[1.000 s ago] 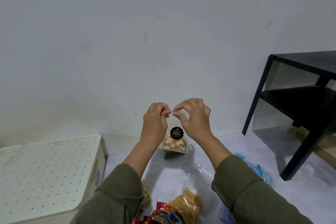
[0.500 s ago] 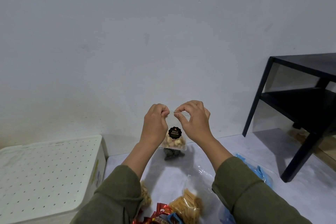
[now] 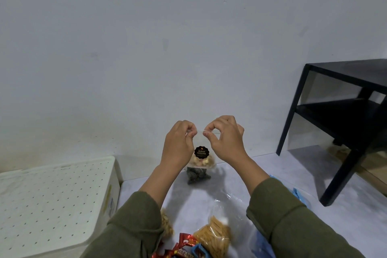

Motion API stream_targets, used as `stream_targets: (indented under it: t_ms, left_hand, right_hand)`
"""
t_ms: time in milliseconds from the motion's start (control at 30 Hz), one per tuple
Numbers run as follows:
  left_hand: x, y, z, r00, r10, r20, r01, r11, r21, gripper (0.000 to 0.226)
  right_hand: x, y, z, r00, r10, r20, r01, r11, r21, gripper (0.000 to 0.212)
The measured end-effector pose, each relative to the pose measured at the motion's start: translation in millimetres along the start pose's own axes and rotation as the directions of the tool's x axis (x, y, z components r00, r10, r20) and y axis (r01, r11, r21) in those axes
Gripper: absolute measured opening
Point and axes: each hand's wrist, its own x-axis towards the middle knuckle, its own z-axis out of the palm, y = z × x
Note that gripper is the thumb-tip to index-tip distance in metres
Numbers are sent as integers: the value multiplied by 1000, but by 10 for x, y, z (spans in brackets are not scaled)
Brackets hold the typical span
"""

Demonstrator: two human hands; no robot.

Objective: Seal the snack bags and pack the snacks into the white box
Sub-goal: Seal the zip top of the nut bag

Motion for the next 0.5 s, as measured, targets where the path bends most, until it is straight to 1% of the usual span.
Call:
stream_targets:
  t_ms: [100,200,300,433,500]
  left_hand:
    - [14,45,20,998,31,46,-34,998,47,6]
    - [46,64,22,999,23,37,-25,998,64,9]
    - [59,52,25,1000,-12,6,12,999,47,12]
    - [30,83,59,1000,-14,16,12,998,63,8]
    - [28,99,77,1000,0,27,-2,997,76,6]
  right_hand:
    - [14,-7,-12,1000,-17,-4,17,1000,-20,6]
    - [30,2,-30,1000,-14,23,14,1000,-4,8]
    - [14,32,-56,1000,12,29,-13,999,42,5]
    - [8,49,-86,1000,17,14,-17,1000,14,17]
    - [22,49,-100,1000,27,12,-27,1000,8,14]
